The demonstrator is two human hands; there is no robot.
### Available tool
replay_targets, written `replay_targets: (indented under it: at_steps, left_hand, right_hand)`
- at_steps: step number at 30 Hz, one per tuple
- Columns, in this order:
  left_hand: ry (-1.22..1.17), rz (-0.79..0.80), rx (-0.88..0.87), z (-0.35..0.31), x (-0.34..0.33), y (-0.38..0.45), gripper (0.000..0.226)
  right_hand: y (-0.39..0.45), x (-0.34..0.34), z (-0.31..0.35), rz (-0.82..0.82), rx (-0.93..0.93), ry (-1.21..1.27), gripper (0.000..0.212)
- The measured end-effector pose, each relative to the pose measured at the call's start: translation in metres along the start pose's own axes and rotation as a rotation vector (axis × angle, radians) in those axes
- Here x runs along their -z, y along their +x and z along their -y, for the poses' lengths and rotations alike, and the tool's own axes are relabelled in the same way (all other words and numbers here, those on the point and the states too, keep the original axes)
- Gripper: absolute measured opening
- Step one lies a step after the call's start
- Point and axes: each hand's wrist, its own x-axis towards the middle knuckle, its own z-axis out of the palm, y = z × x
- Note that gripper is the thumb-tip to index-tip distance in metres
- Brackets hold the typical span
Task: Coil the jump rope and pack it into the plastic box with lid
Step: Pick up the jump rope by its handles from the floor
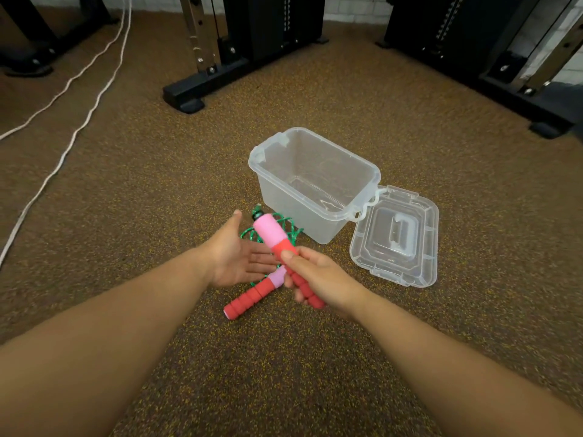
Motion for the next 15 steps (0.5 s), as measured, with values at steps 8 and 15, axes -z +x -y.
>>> replay_targets:
  at_steps: [8,15]
  left_hand:
    - [-0.279,0.222,-0.144,-0.018,-0.006,-0.016,0.102]
    - [-0.195,0.137,-0.219,-0.024,-0.012,-0.018,0.055]
  right_hand:
    - [-0.006,-0.001,-0.004,0.221,-0.011,-0.027,0.009]
    - [-0.006,0.007,-0.038,0.320,-0.163,-0.115,0.018]
